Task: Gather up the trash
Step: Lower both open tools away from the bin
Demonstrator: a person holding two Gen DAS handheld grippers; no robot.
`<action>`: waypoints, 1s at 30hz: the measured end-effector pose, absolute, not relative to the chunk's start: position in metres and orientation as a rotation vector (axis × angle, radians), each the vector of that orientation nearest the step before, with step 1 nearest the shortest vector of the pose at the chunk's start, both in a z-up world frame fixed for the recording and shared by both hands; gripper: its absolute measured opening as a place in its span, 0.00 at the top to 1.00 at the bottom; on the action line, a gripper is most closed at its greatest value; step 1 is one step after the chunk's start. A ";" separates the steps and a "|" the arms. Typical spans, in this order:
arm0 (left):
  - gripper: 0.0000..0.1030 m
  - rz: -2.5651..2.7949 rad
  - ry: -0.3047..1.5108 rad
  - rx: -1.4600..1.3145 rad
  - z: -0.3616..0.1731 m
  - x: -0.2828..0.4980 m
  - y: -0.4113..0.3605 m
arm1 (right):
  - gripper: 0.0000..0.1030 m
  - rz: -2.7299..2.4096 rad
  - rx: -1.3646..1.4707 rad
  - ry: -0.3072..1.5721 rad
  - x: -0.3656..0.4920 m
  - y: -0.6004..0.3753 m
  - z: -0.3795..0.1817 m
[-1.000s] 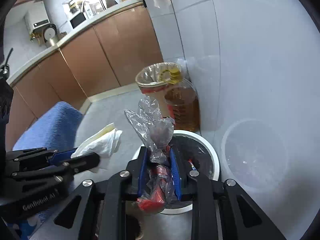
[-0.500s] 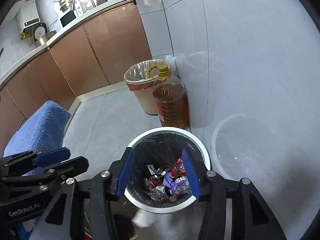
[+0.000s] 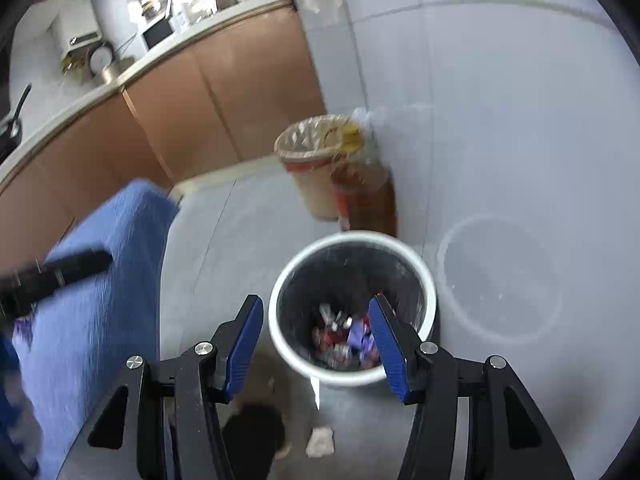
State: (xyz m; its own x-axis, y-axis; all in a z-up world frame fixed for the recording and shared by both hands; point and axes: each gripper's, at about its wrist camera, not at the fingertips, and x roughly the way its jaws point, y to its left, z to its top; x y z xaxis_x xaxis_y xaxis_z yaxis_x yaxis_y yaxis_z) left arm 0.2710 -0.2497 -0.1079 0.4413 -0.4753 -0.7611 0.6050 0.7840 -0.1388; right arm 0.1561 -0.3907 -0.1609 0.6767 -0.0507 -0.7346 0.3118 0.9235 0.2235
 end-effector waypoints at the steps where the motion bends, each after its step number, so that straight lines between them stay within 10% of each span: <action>1: 0.55 -0.665 0.888 0.152 -0.108 0.271 -0.242 | 0.49 -0.190 0.342 0.828 0.152 -0.386 -0.167; 30: 0.55 -0.516 0.825 -0.075 -0.147 0.301 -0.164 | 0.49 -0.045 0.656 1.637 0.171 -0.330 -0.589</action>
State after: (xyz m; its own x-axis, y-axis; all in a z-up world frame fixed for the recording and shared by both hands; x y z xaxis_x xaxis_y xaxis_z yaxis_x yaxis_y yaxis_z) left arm 0.3011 -0.1639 -0.1475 0.5630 -0.4663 -0.6823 0.4092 0.8746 -0.2600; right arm 0.1706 -0.3300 -0.5885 -0.0276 0.3862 -0.9220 0.4360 0.8346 0.3365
